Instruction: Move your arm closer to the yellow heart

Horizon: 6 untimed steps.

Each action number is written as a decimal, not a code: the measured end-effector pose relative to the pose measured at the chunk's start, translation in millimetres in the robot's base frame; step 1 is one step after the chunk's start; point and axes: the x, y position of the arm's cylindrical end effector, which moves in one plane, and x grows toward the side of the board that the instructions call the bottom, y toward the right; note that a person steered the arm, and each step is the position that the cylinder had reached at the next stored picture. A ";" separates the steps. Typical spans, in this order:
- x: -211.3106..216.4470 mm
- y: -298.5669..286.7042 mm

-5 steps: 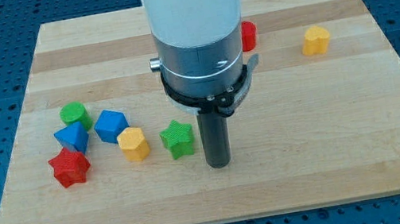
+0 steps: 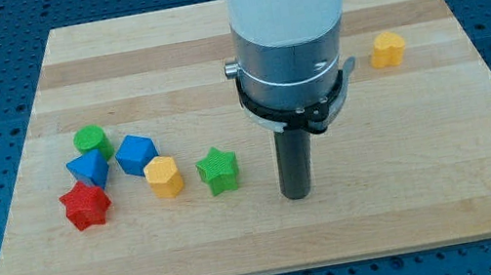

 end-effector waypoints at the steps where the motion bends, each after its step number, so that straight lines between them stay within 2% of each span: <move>1: -7.5 0.0; 2: -30.4 5.0; 3: -59.8 41.7; 4: -64.1 105.0; 5: -97.4 181.4; 6: -160.9 204.4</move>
